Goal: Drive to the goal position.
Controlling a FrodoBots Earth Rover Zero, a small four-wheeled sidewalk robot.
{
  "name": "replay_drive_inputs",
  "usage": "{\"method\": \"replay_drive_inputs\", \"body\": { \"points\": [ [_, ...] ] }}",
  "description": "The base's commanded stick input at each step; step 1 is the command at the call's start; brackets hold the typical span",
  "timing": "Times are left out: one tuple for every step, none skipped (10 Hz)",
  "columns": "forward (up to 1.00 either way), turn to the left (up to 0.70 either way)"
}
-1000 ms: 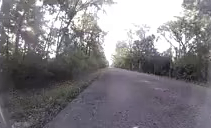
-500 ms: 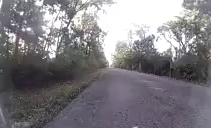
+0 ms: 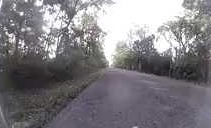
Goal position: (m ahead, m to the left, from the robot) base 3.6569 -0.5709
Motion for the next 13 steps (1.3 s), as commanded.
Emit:
{"method": "replay_drive_inputs", "body": {
  "points": [
    [0.05, 0.0],
    [0.05, 0.0],
    [0.05, 0.0],
    [0.05, 0.0],
    [0.05, 0.0],
    [0.05, 0.0],
    [0.05, 0.0],
    [0.05, 0.0],
    [0.05, 0.0],
    [0.05, 0.0],
    [0.05, 0.0],
    [0.05, 0.0],
    [0.05, 0.0]
  ]
}}
